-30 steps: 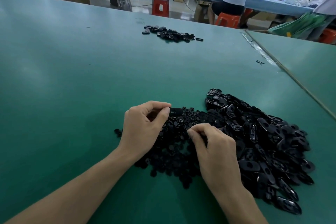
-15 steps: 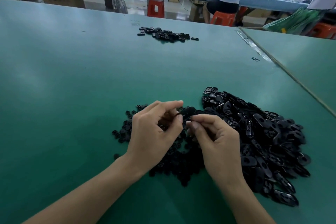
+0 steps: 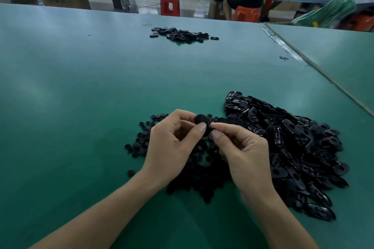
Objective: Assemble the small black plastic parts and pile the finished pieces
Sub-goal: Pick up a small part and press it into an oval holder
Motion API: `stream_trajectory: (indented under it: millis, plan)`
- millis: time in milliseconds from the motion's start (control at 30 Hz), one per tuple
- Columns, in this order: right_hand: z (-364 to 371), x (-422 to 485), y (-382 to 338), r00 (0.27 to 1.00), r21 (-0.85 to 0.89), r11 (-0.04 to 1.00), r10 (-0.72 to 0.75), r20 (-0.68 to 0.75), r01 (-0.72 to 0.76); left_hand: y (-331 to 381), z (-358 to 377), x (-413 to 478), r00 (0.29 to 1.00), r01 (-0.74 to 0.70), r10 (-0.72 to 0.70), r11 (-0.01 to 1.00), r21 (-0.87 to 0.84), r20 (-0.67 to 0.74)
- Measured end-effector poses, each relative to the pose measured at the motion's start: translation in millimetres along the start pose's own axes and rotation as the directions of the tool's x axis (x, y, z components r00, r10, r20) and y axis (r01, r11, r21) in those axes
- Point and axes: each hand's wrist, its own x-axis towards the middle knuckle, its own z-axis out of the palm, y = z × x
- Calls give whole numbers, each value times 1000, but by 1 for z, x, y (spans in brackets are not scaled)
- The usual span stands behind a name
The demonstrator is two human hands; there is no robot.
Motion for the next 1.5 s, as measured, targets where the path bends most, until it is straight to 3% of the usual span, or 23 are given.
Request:
stream_trajectory:
  millis: [433,733,1033,1500]
  plan:
    - [1,-3,-6,998,111,992,63,-14,-61,1,0,0,998,29,-34,996,-88,-60]
    - [3,-4,-6,996,84,994,77,-55,-72,2,4,-1,999,29,-34,993,-117,-39]
    - [3,-3,-4,996,11,998,59,-74,-58,5,8,-1,989,135,-148,942,-308,-19]
    - [1,-2,3,995,-61,996,57,-84,-62,4,8,-3,994,109,-110,981,-161,4]
